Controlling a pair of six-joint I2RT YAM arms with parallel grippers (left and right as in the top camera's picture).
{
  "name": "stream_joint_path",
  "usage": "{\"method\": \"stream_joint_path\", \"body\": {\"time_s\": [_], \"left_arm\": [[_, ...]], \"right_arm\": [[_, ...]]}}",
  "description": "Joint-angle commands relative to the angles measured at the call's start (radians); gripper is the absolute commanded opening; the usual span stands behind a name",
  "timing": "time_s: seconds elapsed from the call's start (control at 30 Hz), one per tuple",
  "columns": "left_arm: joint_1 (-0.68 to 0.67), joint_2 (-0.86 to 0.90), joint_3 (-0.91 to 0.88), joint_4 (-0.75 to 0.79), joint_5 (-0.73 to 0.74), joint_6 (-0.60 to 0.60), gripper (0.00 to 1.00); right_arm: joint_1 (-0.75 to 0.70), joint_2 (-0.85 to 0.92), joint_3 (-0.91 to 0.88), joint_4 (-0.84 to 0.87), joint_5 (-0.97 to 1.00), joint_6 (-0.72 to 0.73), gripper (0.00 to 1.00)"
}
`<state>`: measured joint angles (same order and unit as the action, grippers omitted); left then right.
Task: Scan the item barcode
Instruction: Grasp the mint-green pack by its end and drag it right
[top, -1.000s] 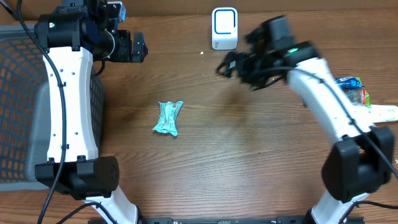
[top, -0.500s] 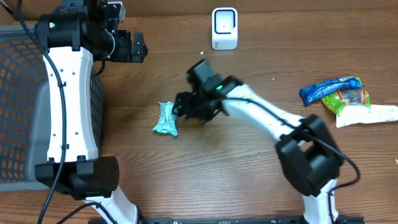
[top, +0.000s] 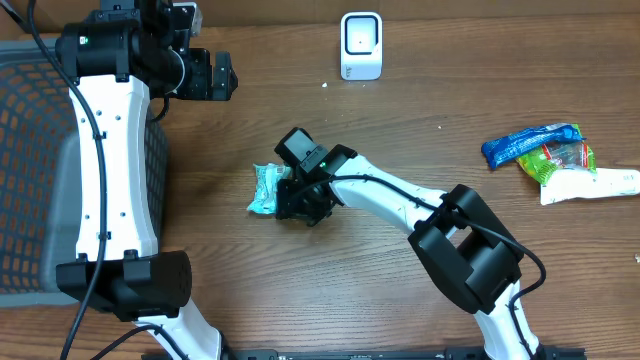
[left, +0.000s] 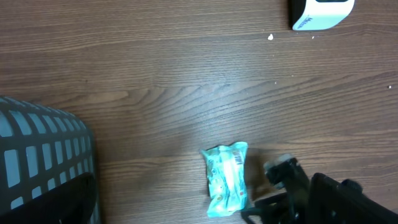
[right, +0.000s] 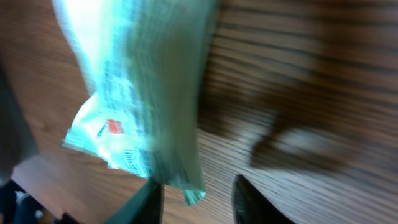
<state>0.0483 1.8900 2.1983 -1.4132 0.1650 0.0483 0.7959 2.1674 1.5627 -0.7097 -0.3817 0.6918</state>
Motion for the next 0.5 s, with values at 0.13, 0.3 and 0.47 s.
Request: {"method": "stream_joint_path", "body": {"time_s": [0.13, 0.3, 0.47], "left_arm": [[0.003, 0.005, -0.004, 0.003, 0.011, -0.003, 1.00], [0.003, 0.005, -0.004, 0.003, 0.012, -0.003, 0.99], [0.003, 0.005, -0.004, 0.003, 0.011, -0.003, 1.00]], "right_arm": [[-0.095, 0.000, -0.003, -0.002, -0.080, -0.066, 0.33], [-0.100, 0.000, -0.003, 0.132, -0.154, -0.125, 0.71], [-0.098, 0.000, -0.003, 0.224, -0.108, -0.124, 0.77]]}}
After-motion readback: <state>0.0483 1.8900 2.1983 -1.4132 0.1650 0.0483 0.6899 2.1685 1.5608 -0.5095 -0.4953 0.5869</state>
